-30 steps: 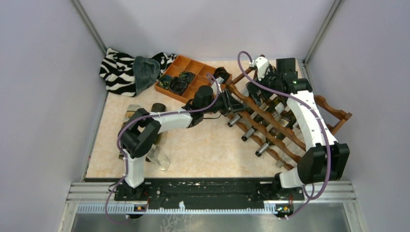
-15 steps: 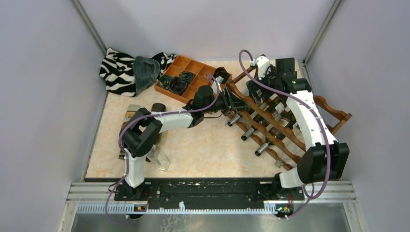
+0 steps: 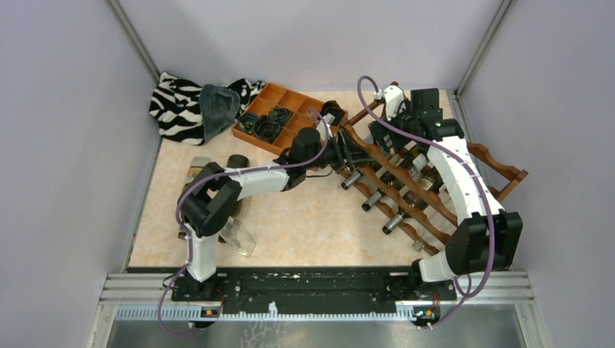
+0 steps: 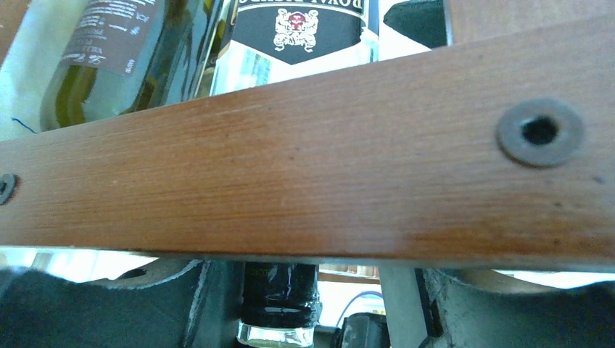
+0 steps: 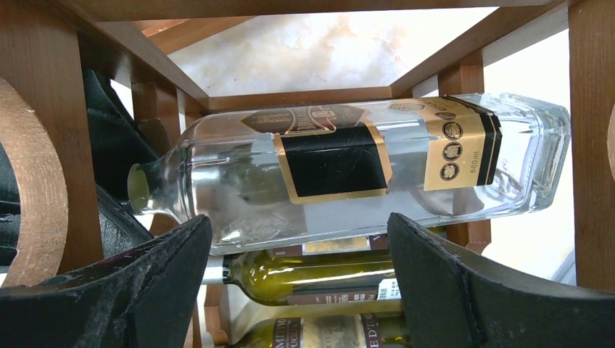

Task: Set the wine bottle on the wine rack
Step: Place the wine bottle in the wine rack.

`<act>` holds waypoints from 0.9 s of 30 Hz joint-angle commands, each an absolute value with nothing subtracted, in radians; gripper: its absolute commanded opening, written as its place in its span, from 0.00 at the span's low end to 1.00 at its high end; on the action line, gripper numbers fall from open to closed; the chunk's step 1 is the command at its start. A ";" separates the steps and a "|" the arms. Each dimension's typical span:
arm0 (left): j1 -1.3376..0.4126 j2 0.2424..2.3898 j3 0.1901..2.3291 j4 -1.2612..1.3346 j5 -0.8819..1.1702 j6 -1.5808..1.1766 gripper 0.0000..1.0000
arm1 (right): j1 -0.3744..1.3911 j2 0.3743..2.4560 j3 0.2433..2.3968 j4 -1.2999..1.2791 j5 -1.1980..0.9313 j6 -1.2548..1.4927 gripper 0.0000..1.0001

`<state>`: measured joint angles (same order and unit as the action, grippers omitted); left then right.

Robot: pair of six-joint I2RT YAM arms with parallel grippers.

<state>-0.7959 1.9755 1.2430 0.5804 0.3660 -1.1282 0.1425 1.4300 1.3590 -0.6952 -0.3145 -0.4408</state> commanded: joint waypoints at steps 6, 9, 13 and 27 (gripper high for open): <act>-0.860 1.926 1.311 0.354 0.238 -0.965 0.60 | 0.167 1.423 1.345 -0.717 -0.347 -0.414 0.90; -0.872 1.918 1.321 0.324 0.181 -0.905 0.57 | 0.167 1.413 1.346 -0.719 -0.354 -0.414 0.90; -0.885 1.912 1.332 0.292 0.110 -0.821 0.55 | 0.167 1.402 1.344 -0.719 -0.360 -0.414 0.90; -0.951 1.878 1.318 0.315 -0.155 -0.412 0.53 | 0.167 1.390 1.336 -0.715 -0.371 -0.416 0.90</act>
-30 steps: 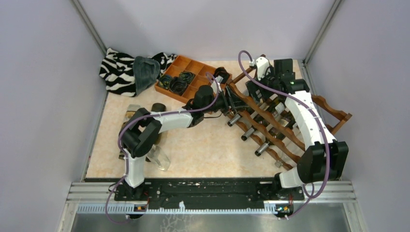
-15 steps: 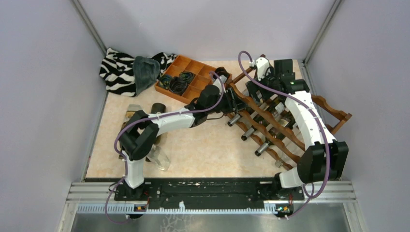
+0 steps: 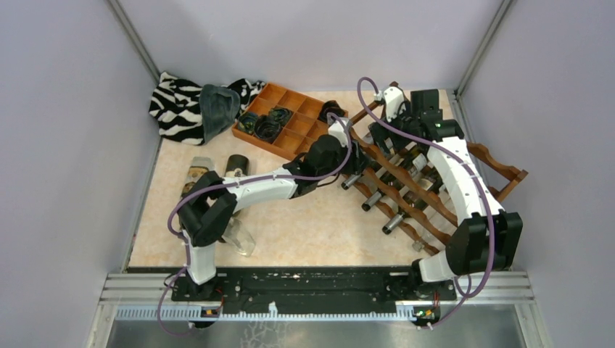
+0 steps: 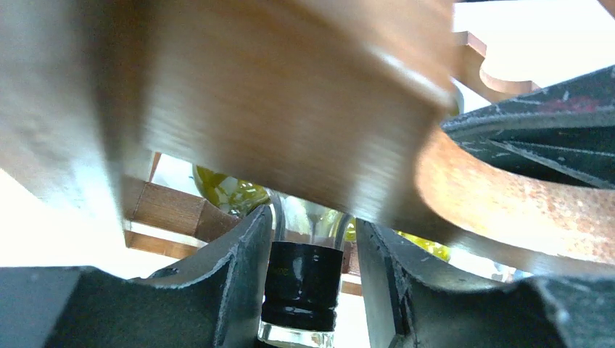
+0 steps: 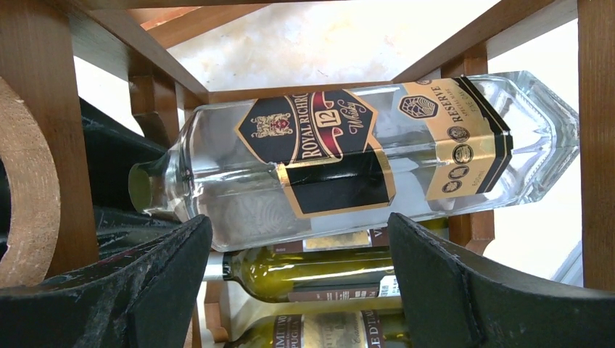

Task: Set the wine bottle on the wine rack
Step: Place the wine bottle in the wine rack.

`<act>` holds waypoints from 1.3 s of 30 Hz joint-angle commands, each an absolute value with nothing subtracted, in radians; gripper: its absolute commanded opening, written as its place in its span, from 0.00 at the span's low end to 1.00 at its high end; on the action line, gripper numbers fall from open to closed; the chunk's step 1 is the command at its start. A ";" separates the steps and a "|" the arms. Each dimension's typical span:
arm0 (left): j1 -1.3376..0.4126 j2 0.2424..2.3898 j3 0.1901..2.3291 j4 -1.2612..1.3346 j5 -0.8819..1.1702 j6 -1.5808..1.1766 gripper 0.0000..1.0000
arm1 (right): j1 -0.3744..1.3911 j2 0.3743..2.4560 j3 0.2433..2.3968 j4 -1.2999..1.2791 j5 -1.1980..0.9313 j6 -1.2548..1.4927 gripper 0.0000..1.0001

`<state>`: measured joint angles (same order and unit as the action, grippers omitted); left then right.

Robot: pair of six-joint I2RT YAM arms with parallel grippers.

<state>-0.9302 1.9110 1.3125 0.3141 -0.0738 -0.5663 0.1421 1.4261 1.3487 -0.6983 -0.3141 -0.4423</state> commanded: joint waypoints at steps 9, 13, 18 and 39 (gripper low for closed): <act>-0.990 1.853 1.226 0.517 -0.259 -0.210 0.58 | 0.153 1.361 1.336 -0.712 -0.386 -0.410 0.90; -0.991 1.830 1.209 0.539 -0.263 -0.186 0.62 | 0.141 1.342 1.339 -0.717 -0.400 -0.410 0.90; -0.995 1.786 1.200 0.539 -0.243 -0.167 0.67 | 0.134 1.322 1.340 -0.721 -0.417 -0.412 0.91; -0.999 1.545 1.130 0.188 -0.101 -0.233 0.49 | 0.064 1.145 1.314 -0.749 -0.536 -0.407 0.91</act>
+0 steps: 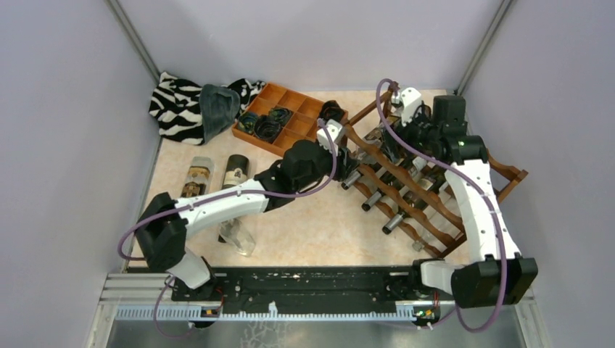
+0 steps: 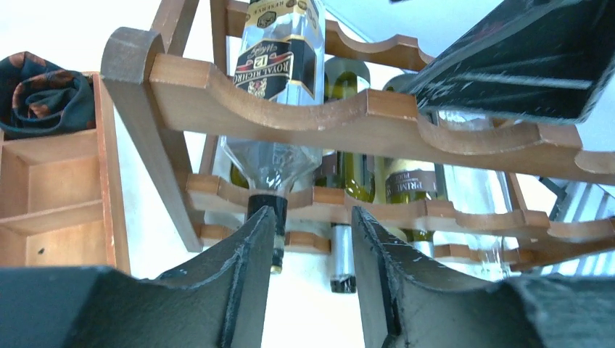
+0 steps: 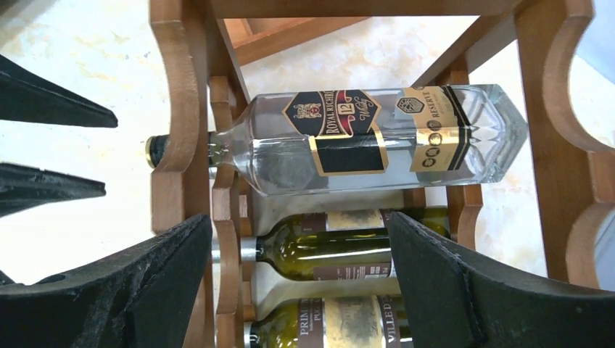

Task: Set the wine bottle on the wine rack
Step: Place the wine bottle in the wine rack, then pick up the wine bottle from the center of the board.

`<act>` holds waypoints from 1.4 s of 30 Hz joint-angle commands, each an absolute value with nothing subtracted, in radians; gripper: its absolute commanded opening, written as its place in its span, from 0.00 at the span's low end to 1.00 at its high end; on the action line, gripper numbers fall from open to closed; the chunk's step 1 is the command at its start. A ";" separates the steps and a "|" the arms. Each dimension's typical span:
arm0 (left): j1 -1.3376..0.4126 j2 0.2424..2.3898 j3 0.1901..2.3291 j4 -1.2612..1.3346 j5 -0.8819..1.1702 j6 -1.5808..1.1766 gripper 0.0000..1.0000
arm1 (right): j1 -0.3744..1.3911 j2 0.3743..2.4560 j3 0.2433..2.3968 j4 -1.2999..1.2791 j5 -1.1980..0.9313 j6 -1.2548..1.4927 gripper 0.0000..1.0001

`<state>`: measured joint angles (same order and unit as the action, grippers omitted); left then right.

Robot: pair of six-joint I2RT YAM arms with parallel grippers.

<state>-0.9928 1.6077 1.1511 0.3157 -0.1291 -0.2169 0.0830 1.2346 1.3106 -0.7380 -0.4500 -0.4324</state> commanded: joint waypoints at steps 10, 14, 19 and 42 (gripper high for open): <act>-0.999 1.463 1.004 0.068 -0.063 -0.251 0.32 | 0.059 1.026 1.274 -0.874 -0.668 -0.465 0.89; -0.997 1.508 0.999 0.053 -0.065 -0.268 0.27 | 0.060 1.012 1.218 -0.885 -0.597 -0.474 0.88; -0.987 1.582 1.046 0.041 -0.085 -0.259 0.24 | 0.060 1.013 1.172 -0.877 -0.522 -0.478 0.87; -0.930 1.818 1.319 0.022 -0.041 -0.222 0.23 | 0.060 1.005 1.124 -0.868 -0.566 -0.486 0.42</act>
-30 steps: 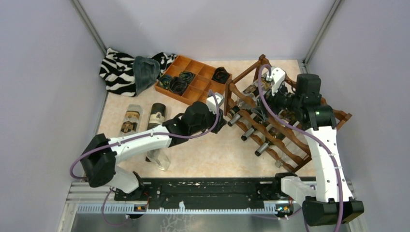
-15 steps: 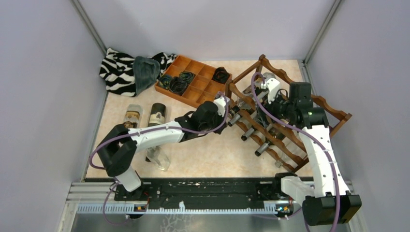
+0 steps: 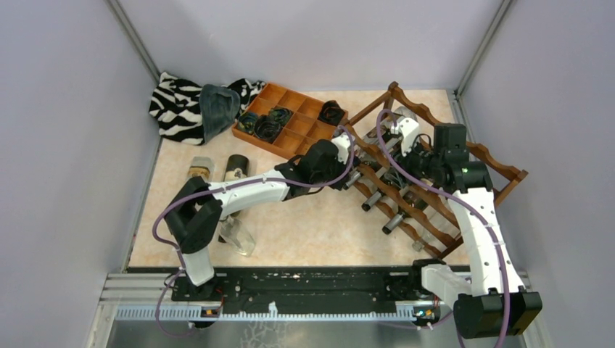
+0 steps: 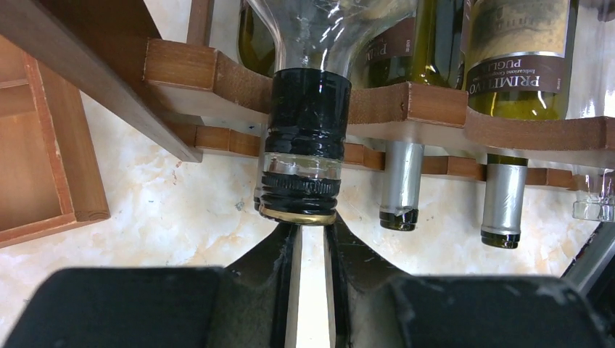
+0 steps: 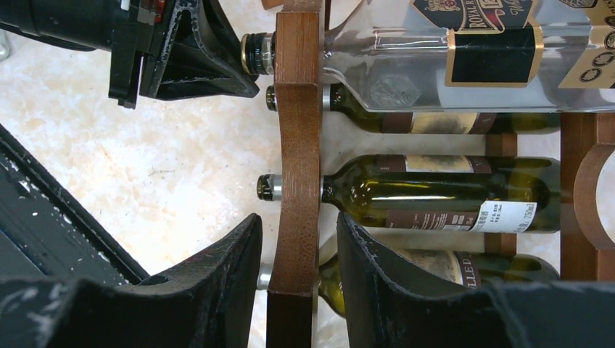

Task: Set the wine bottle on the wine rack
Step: Pick up the wine bottle from the center of the board.

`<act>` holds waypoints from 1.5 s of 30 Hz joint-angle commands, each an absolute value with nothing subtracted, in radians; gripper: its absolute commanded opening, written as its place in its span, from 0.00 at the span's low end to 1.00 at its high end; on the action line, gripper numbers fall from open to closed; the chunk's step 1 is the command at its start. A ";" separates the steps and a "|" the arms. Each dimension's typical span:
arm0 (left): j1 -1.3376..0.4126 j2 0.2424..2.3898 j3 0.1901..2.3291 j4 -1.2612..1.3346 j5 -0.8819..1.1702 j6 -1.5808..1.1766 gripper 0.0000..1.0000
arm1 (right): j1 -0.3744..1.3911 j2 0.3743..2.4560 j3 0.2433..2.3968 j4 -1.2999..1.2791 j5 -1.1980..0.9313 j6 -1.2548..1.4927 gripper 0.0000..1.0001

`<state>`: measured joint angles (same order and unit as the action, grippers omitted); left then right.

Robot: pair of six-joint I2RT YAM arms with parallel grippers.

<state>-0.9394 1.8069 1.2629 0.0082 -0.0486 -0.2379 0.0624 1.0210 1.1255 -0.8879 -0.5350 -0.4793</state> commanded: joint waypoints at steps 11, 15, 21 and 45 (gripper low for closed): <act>-0.920 1.790 1.307 0.005 0.034 -0.227 0.34 | 0.060 0.997 1.163 -0.900 -0.608 -0.491 0.60; -0.920 1.712 1.257 -0.046 0.109 -0.236 0.46 | 0.060 0.988 1.178 -0.909 -0.627 -0.502 0.73; -0.920 1.559 1.170 -0.057 0.258 -0.238 0.58 | 0.060 0.975 1.200 -0.923 -0.638 -0.513 0.85; -0.891 0.998 1.249 -0.408 0.148 -0.271 0.97 | 0.061 0.851 1.249 -0.935 -0.983 -0.561 0.98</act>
